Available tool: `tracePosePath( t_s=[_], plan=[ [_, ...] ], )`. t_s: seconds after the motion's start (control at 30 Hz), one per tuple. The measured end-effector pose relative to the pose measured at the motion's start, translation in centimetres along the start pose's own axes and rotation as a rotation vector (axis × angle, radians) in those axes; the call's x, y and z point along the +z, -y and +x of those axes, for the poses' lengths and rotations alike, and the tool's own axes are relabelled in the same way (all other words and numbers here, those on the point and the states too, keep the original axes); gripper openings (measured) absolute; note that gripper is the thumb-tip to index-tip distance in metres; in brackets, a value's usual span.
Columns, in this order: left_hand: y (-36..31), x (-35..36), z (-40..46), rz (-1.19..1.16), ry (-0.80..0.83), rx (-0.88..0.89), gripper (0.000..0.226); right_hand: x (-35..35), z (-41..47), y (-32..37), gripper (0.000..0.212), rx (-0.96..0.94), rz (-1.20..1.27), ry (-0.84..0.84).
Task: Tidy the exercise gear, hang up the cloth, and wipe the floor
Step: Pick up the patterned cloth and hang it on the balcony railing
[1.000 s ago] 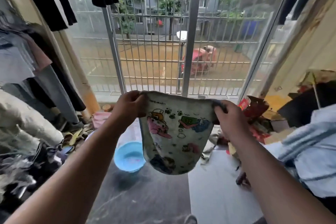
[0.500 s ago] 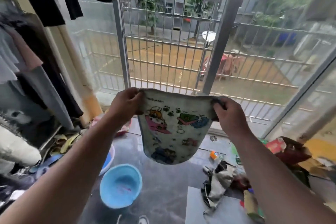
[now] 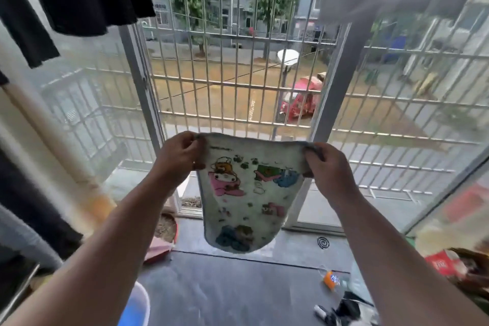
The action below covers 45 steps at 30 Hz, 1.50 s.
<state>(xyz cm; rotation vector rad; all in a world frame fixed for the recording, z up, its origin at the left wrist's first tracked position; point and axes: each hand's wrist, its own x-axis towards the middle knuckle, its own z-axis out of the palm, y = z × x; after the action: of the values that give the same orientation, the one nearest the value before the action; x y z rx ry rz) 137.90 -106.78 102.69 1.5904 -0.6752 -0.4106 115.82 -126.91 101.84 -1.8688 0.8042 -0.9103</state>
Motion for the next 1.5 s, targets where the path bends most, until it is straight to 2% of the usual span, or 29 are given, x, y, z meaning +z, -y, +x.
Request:
tracePosePath(
  t_s=[0.2,0.33,0.47,0.6,0.97,1.23,1.33,1.37,1.43,1.5],
  plan=[
    [1.2,0.3,12.3,0.010,0.016,0.009,0.023,3.8,11.8,-1.5,0.018,-0.005,0.028,-0.002],
    [2.6,1.0,20.7,-0.016,-0.025,0.023,0.016,6.9,20.5,-3.8,0.021,-0.057,0.016,0.034],
    [4.1,1.8,29.7,0.024,-0.049,0.035,0.019,9.7,30.3,-6.2,0.031,-0.109,0.010,0.047],
    [4.8,2.2,38.7,0.056,-0.073,0.021,0.017,12.7,40.4,-7.7,0.031,-0.111,0.012,0.085],
    [5.4,2.1,60.4,0.068,-0.106,0.016,0.017,19.7,61.5,-7.0,0.027,-0.185,-0.056,0.108],
    [4.5,1.6,78.8,0.156,-0.027,0.130,0.015,24.1,74.7,-5.5,0.023,-0.270,-0.217,-0.073],
    [3.5,1.6,85.6,0.341,-0.081,0.236,0.017,24.7,79.0,-4.8,0.027,-0.255,-0.303,-0.179],
    [2.9,1.8,87.7,0.385,-0.108,0.259,0.025,24.8,80.4,-4.6,0.030,-0.257,-0.330,-0.219],
    [1.8,2.6,91.3,0.362,-0.106,0.230,0.033,24.8,82.9,-4.4,0.034,-0.255,-0.399,-0.295],
    [0.8,4.2,94.1,0.230,-0.068,0.168,0.026,24.6,85.0,-4.1,0.034,-0.248,-0.427,-0.324]
  ],
)
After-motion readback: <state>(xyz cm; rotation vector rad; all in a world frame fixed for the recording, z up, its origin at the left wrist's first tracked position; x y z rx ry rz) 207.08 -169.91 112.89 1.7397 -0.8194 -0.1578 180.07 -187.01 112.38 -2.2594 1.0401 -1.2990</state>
